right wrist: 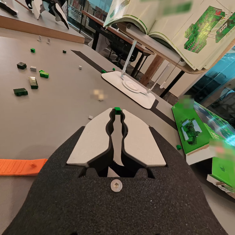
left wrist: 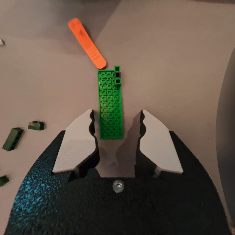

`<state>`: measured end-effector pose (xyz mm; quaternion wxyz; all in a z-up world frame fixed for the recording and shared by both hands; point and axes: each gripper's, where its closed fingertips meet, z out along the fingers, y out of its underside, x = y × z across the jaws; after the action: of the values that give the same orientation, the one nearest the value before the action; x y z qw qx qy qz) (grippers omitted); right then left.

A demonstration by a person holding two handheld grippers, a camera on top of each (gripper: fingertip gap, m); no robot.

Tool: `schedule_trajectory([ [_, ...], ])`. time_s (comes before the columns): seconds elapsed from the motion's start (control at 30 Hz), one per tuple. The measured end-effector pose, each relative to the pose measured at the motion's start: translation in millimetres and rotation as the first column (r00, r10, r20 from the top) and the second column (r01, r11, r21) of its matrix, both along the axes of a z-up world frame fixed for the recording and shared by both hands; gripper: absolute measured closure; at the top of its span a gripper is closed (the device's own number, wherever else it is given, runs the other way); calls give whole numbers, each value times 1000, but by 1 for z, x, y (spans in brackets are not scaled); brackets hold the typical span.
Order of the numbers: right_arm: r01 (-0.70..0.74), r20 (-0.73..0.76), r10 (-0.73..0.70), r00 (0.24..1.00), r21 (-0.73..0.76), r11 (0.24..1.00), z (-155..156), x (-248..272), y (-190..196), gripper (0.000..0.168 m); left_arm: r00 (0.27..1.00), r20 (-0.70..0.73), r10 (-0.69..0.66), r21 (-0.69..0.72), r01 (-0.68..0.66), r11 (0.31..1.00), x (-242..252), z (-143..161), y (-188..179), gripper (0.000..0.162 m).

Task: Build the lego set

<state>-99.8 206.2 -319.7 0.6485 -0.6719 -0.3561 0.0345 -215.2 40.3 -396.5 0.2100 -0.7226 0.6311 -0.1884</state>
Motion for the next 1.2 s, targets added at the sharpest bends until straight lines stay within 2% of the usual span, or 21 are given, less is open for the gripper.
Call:
schedule_trajectory([
  [0.2, -108, -25, 107, 994, -37, 994, -1, -11, -8, 161, 999, 15, -46, 10, 46, 999, 3, 2, 13, 111],
  [0.3, -112, -32, 111, 993, -35, 993, -1, -11, -7, 161, 994, 42, -103, 19, 103, 995, 3, 2, 13, 129],
  [0.43, -110, -31, 108, 994, -38, 993, -2, -11, -7, 161, 981, 83, -178, 14, 177, 984, 3, 3, 9, 129],
  [0.57, -112, -27, 111, 993, -40, 993, -2, -11, -6, 161, 956, 163, -245, -50, 256, 965, 6, 5, 2, 129],
  [0.77, -126, -29, 125, 992, -57, 990, -4, -13, -6, 161, 923, 239, -300, -28, 315, 949, 19, 10, 6, 129],
  [1.0, -181, -67, 175, 982, -104, 978, -3, -15, -10, 161, 934, 190, -304, 42, 302, 953, 33, 13, 29, 129],
  [1.1, -305, -57, 300, 952, -224, 926, 0, -24, -29, 161, 942, 140, -305, 49, 302, 952, 32, 9, 39, 129],
  [1.2, -462, -83, 492, 867, -506, 729, -9, -37, -77, 161, 947, 141, -289, 8, 291, 957, 34, 8, 44, 129],
])
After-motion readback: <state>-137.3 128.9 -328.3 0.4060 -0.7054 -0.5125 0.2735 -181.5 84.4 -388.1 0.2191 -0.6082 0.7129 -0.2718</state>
